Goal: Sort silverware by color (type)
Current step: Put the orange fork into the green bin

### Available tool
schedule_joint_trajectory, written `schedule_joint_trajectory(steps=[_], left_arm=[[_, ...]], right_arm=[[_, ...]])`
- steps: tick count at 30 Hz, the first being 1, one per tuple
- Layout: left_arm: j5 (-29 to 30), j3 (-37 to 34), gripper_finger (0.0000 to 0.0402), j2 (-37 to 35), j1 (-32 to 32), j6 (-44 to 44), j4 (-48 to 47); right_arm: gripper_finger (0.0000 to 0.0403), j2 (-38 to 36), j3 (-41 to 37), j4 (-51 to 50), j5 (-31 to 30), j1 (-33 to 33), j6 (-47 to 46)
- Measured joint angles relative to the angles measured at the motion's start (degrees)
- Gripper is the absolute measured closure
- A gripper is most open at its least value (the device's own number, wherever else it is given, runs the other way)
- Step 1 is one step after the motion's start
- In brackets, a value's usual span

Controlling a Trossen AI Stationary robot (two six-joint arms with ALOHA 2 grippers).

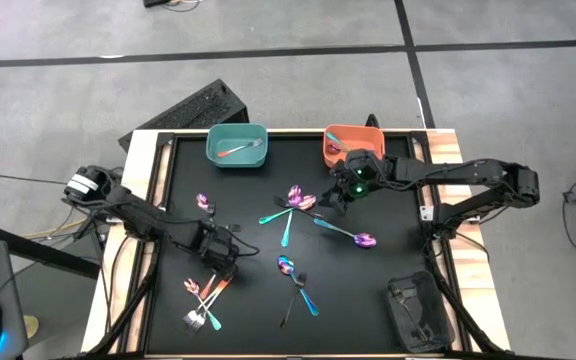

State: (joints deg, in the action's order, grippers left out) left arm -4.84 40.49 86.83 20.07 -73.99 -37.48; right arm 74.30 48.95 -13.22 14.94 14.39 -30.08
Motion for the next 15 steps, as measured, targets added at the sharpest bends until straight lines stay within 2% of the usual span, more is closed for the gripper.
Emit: schedule_joint_trajectory(steps=[4,5,11,15], left_arm=[[0.3,0.99,0.0379,0.18,-0.22,3.32,-1.42],[0.1,1.47,0.0389,0.28,-0.65,5.16,-1.91],[-3.55,8.36,0.0397,0.4,-6.32,17.98,-5.55],[-2.64,13.11,0.0398,0.04,-12.48,27.94,-8.14]], right_arm=[[0.0187,0.0,0.0,0.0,0.0,-0.14,-1.61],[0.019,0.0,0.0,0.0,0.0,-0.15,-2.0],[0.0212,0.0,0.0,-0.01,0.0,-0.19,-3.96],[0.0229,0.0,0.0,-0.01,-0.01,-0.22,-4.56]])
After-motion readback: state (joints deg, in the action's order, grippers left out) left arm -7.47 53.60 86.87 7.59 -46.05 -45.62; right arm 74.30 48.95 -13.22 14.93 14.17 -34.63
